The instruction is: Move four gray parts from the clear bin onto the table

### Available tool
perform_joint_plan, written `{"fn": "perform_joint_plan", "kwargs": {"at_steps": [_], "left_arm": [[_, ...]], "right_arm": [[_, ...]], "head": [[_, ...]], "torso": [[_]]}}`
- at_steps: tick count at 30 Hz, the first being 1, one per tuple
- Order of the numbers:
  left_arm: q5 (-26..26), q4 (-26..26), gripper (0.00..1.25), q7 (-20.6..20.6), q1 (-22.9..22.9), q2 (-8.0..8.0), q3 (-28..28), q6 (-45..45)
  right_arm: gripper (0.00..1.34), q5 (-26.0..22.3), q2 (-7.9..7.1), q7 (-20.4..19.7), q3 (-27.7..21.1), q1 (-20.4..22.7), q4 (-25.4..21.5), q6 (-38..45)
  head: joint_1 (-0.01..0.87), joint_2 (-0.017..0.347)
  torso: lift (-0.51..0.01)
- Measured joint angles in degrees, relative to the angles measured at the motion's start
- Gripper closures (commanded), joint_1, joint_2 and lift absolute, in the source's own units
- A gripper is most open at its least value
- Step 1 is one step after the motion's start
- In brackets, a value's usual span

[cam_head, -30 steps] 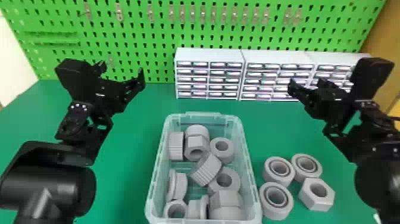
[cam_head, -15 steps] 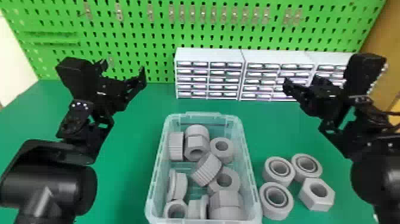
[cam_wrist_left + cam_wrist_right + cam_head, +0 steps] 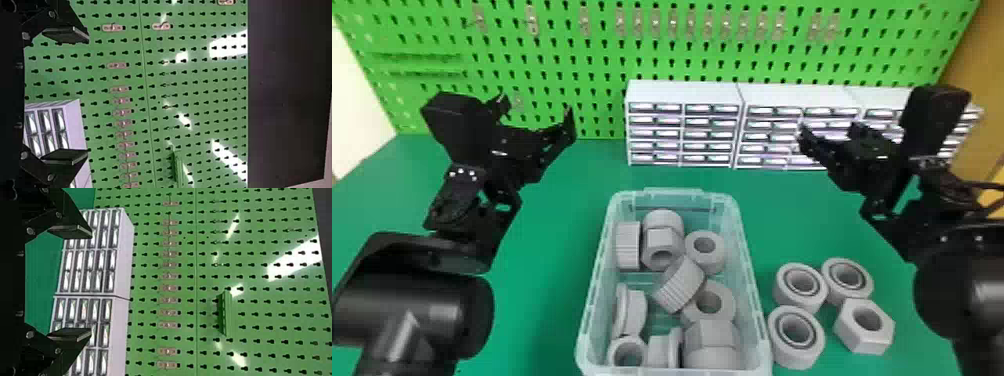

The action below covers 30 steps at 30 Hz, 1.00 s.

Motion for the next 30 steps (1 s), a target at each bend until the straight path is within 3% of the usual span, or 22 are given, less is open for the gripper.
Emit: {"fn": "perform_joint_plan", "kwargs": {"at_steps": [30], "left_arm": [[0.01, -1.05, 0.24, 1.43, 0.56, -0.16, -0.26, -0.49]], "right_arm": [[0.4, -1.66, 0.13, 0.04, -0.17, 0.08, -0.48, 0.0]], "head": [[0.678, 0.034]], "torso": [[-0.05]]}}
